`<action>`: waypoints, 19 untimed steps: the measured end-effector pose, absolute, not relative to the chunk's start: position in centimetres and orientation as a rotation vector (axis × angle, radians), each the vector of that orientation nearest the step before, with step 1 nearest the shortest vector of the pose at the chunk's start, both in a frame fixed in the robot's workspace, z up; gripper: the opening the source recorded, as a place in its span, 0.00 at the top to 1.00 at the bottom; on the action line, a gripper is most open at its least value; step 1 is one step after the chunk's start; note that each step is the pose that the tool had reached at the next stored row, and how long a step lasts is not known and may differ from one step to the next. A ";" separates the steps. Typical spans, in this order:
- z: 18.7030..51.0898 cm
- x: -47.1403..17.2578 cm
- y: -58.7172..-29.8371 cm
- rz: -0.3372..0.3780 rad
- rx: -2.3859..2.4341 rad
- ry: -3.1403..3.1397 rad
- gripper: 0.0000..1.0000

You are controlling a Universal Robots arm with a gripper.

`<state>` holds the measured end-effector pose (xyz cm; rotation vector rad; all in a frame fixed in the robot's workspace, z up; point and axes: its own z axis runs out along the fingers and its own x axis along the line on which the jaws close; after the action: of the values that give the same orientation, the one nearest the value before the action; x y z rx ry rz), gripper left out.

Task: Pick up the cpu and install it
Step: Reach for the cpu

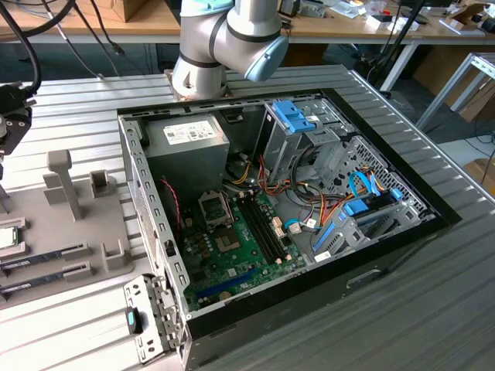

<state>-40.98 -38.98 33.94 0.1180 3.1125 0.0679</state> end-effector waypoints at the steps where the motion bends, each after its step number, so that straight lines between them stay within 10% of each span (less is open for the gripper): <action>1: 33.9 -41.0 -39.0 0.068 0.118 3.112 0.89; 19: 33.3 -41.0 -38.9 0.068 0.118 3.112 0.89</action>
<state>-41.04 -38.86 33.28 0.1180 3.1125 0.0678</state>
